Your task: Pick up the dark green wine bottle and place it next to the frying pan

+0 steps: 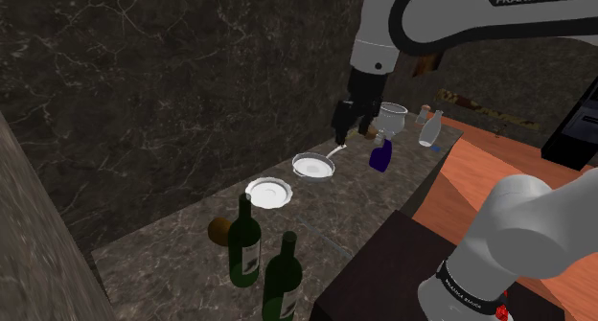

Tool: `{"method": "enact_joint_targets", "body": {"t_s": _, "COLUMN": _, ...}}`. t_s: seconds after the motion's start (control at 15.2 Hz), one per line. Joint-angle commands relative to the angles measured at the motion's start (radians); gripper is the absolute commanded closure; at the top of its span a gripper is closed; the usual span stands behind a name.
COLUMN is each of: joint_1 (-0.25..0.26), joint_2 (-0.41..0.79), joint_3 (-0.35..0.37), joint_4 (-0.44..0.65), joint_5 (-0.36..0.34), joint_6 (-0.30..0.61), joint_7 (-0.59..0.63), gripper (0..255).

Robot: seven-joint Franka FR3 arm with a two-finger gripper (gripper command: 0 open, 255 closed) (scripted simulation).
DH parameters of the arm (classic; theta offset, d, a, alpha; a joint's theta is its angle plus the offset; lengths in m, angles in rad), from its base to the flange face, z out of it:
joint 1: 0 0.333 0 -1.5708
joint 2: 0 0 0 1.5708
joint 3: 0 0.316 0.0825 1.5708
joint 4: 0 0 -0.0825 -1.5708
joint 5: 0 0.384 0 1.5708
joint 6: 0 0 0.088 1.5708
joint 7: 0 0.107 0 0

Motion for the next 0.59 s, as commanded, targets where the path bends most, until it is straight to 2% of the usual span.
{"method": "enact_joint_targets", "body": {"t_s": 0.0, "joint_1": 0.01, "joint_2": 0.045, "joint_3": 0.031, "joint_4": -0.007, "joint_5": 0.014, "joint_6": 0.06, "joint_7": 0.031, "gripper": 0}}
{"method": "enact_joint_targets", "body": {"t_s": 0.53, "joint_1": 0.04, "joint_2": 0.267, "joint_3": 0.162, "joint_4": 0.042, "joint_5": 0.028, "joint_6": 0.261, "joint_7": 0.171, "gripper": 0}}
